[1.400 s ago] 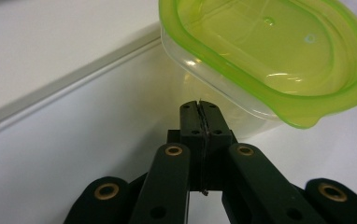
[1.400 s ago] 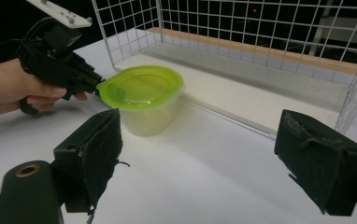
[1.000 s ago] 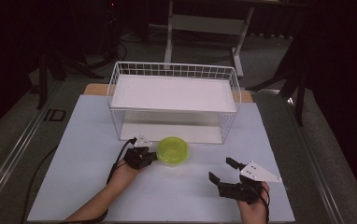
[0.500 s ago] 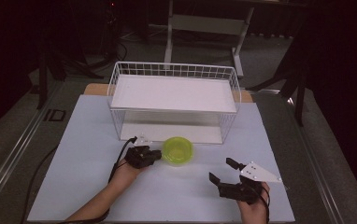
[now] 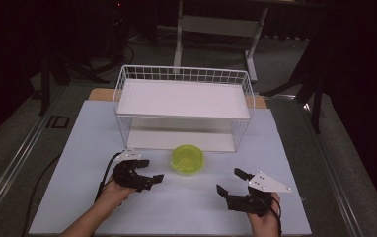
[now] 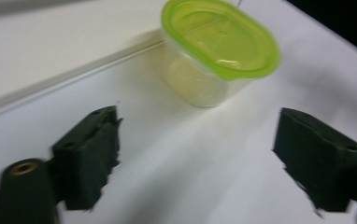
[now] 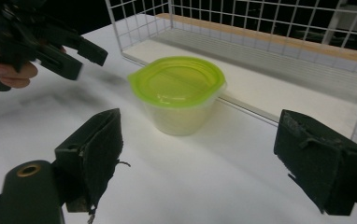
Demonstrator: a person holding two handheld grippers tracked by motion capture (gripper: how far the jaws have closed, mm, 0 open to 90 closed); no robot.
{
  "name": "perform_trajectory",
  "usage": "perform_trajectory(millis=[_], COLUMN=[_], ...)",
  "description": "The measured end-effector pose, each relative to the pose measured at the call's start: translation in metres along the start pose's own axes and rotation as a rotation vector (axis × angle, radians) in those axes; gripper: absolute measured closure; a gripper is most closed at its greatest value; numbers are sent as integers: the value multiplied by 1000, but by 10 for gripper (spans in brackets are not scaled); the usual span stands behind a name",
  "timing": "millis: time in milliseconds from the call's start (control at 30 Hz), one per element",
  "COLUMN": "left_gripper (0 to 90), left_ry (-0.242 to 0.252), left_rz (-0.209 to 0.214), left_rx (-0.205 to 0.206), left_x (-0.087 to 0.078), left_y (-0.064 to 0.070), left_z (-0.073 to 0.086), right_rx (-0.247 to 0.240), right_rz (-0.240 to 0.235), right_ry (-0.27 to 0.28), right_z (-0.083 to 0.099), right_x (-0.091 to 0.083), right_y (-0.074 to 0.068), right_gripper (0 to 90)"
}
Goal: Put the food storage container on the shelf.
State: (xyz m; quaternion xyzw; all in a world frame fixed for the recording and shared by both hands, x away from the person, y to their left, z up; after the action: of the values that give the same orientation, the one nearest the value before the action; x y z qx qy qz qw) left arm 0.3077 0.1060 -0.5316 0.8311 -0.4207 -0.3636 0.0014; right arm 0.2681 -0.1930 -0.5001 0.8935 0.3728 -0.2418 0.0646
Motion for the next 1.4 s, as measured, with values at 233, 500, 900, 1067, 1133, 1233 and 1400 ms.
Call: perform_trajectory(millis=[233,500,900,1067,1133,1233,1400], left_gripper=[25,25,66,66,66,67,75], left_ry=[75,150,83,46,26,7,-3], left_rz=[-2,29,48,28,10,-10,-25], left_rx=[24,57,-18,-62,-67,-67,-80], left_x=[-22,-28,-11,6,13,23,36], left_y=[23,39,30,20,17,11,2], left_z=[-9,-29,-46,-47,-47,-48,-51], right_rx=[-30,-32,-41,8,36,95,93], right_rz=[-38,-45,-41,-71,-75,-82,-63], right_ry=[-8,11,-35,-81,-86,-127,-166], right_z=[-10,-33,-53,-55,-54,-50,-43], right_x=[3,11,46,65,68,82,92], right_y=[-12,-11,4,13,16,24,25], right_gripper=[154,154,154,147,147,137,173])
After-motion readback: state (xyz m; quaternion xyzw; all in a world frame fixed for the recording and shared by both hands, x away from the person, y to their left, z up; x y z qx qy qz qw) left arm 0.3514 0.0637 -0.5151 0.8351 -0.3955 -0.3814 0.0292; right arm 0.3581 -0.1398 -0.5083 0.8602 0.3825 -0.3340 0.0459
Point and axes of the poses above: each handheld gripper's, and its own axes: x roughly forward along the jaws, z roughly out of its underside, y roughly to its right, the point moved 6 cm from there along x, roughly forward along the jaws, and after that the axes turned 6 degrees about -y, right-handed, at the moved point
